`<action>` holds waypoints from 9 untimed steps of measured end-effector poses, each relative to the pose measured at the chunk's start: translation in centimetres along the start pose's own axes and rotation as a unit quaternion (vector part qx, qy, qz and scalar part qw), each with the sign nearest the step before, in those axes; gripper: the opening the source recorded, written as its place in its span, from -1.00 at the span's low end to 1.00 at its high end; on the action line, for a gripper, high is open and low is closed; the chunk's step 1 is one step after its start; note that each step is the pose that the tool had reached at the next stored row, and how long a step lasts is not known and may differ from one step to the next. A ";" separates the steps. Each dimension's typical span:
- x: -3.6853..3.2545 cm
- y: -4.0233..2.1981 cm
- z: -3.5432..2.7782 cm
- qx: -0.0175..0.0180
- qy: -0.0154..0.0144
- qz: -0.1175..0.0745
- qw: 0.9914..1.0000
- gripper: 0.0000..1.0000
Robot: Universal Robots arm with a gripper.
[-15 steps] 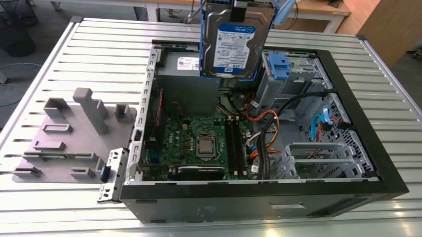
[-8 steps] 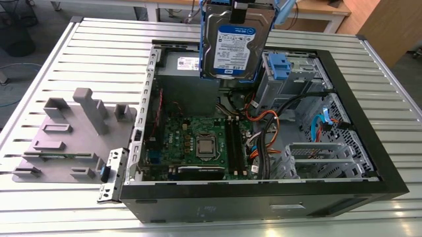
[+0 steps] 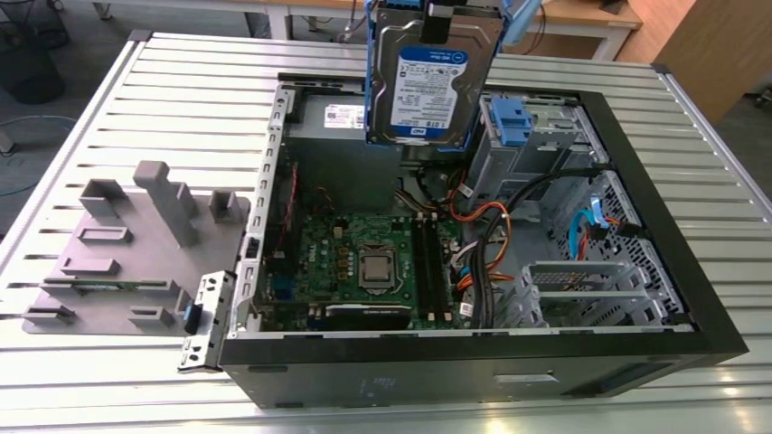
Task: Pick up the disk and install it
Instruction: 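Pick up the disk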
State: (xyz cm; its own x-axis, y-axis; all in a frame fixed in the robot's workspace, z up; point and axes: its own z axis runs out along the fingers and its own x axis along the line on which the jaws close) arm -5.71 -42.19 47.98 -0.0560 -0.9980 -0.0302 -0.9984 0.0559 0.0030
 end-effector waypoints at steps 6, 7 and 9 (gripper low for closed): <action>0.19 -0.01 -0.01 0.000 0.000 0.000 1.000 -0.30; 0.22 -0.01 0.00 0.000 0.000 0.000 1.000 -0.30; 0.26 -0.02 -0.01 0.000 0.001 0.000 1.000 -0.30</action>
State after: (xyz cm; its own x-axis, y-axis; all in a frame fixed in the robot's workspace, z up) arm -5.71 -42.45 47.99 -0.0560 -0.9980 -0.0290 -0.9984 0.0560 0.0030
